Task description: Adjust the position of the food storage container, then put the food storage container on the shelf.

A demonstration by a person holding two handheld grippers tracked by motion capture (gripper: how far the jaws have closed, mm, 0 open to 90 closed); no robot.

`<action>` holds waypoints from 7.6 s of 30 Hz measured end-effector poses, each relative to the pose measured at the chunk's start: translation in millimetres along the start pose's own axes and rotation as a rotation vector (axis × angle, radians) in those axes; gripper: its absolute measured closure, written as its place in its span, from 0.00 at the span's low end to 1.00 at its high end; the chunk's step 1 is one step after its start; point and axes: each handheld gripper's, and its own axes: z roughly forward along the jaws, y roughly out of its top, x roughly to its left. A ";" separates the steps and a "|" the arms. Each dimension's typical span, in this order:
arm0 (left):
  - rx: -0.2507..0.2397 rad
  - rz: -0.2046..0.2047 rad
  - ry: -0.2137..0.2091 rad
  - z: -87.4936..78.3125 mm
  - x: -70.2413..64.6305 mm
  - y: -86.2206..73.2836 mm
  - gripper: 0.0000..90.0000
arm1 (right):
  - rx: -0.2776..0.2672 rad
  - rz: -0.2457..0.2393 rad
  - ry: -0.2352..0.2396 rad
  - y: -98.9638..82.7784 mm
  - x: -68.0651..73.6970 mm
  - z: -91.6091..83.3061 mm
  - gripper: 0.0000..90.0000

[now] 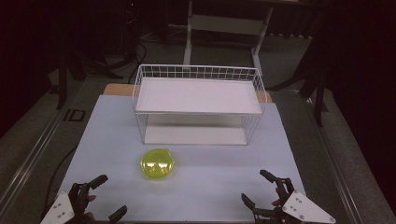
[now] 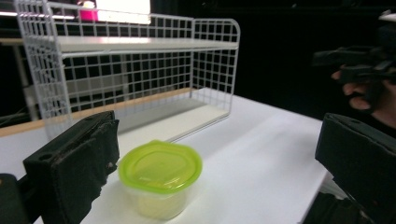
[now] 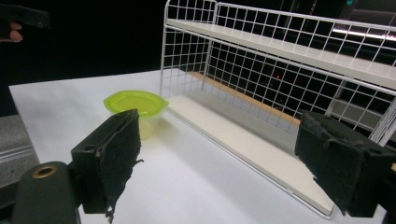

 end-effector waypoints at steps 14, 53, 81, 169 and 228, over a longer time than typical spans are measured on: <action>-0.043 -0.002 -0.040 3.0 1.1 14.8 0.04 | -0.024 0.015 0.021 27.7 2.7 1.0 0.15; 0.648 -0.345 0.337 97.7 43.3 -53.7 1.00 | -0.047 -0.046 0.058 34.7 7.9 13.5 0.15; 0.631 -0.417 0.275 168.3 66.0 -57.4 1.00 | -0.020 -0.064 0.081 29.4 8.9 14.3 0.15; 0.421 -0.186 -0.173 161.9 8.3 2.5 0.50 | 0.055 -0.049 0.090 20.7 5.9 21.9 0.15; 0.509 -0.346 -0.130 243.0 29.3 -4.7 0.22 | 0.437 0.331 0.041 0.3 -57.7 137.0 0.53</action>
